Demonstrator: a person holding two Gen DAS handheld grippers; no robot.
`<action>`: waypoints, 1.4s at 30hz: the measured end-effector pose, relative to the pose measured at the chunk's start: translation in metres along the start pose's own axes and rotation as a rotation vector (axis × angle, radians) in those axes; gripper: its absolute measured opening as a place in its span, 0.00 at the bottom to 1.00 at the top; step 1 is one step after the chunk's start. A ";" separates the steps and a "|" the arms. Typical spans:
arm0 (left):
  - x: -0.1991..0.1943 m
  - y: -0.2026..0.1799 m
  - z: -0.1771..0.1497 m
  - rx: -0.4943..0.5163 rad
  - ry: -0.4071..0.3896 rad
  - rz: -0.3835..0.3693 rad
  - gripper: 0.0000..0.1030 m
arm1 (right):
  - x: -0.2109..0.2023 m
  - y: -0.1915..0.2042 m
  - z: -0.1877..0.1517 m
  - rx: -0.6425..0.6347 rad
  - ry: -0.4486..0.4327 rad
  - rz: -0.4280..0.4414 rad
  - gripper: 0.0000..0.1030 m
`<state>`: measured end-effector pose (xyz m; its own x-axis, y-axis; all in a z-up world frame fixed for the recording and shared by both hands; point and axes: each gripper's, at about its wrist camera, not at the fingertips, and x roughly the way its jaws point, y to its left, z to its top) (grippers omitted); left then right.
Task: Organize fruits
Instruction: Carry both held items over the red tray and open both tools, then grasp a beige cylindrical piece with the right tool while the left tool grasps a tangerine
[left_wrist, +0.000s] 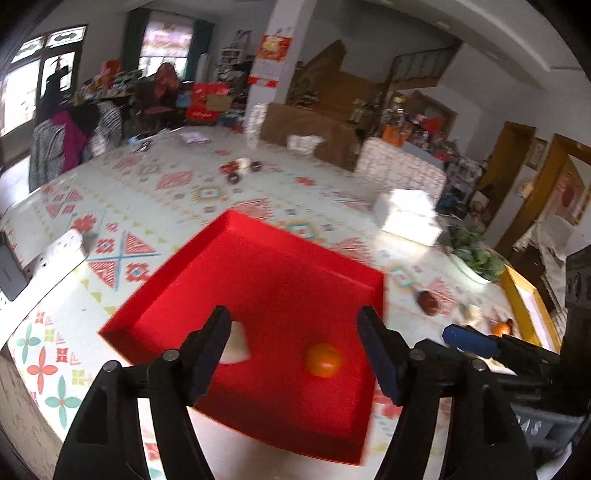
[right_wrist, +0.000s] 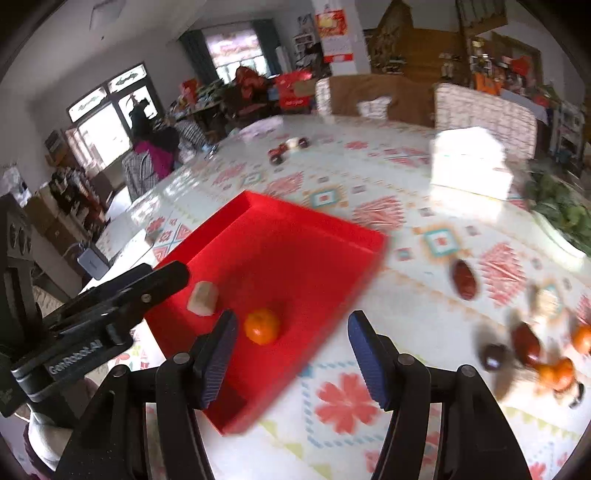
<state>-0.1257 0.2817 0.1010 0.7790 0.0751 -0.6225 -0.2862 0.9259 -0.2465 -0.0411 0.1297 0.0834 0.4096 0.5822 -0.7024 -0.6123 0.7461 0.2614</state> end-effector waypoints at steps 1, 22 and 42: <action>-0.003 -0.010 -0.001 0.016 -0.004 -0.014 0.70 | -0.009 -0.010 -0.003 0.016 -0.011 -0.010 0.65; 0.034 -0.144 -0.065 0.244 0.172 -0.196 0.71 | -0.097 -0.197 -0.082 0.371 -0.025 -0.144 0.65; 0.070 -0.168 -0.088 0.388 0.263 -0.232 0.71 | -0.017 -0.176 -0.061 0.420 0.086 -0.113 0.39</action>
<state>-0.0727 0.0988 0.0333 0.6168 -0.1980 -0.7618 0.1438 0.9799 -0.1382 0.0186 -0.0311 0.0090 0.3892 0.4740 -0.7898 -0.2318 0.8802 0.4141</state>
